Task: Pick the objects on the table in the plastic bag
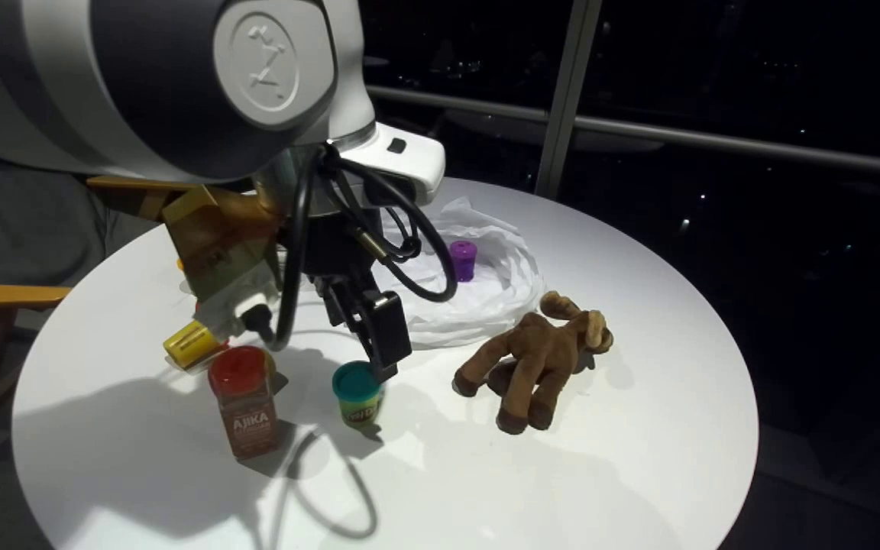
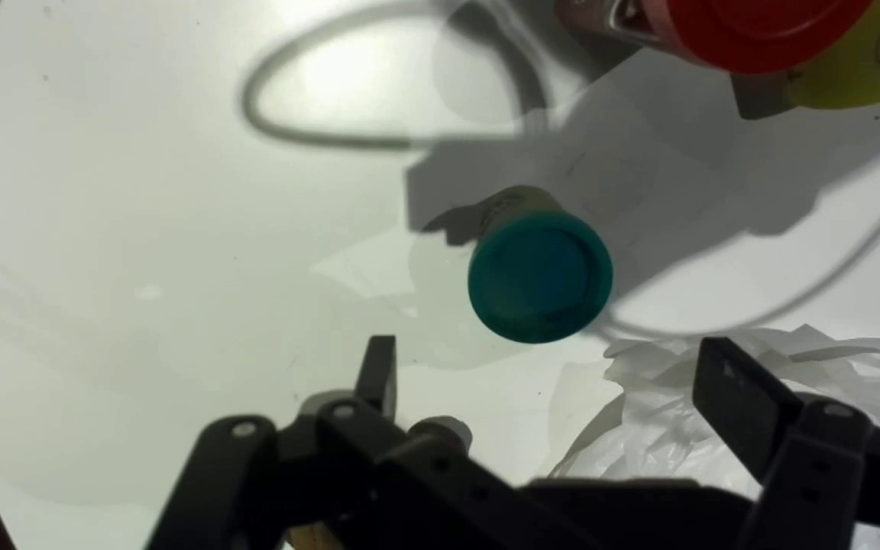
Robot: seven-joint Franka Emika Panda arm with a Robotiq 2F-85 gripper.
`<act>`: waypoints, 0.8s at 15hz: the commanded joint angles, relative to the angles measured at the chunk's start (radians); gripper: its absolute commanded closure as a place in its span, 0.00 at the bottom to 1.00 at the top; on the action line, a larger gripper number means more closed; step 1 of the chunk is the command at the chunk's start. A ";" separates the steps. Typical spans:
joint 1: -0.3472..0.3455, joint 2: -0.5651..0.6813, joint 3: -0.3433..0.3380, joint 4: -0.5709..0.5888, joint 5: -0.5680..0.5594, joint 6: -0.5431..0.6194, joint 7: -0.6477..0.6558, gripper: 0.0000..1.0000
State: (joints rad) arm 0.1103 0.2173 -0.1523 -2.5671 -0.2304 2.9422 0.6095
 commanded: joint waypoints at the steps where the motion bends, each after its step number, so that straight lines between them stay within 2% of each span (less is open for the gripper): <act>1: 0.034 0.022 -0.021 0.010 0.018 0.047 -0.024 0.00; 5: 0.071 0.056 -0.042 0.026 0.008 0.036 -0.022 0.00; 12: 0.162 0.143 -0.123 0.082 0.003 0.026 0.001 0.00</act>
State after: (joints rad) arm 0.2204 0.3155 -0.2303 -2.5266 -0.2305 2.9617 0.6065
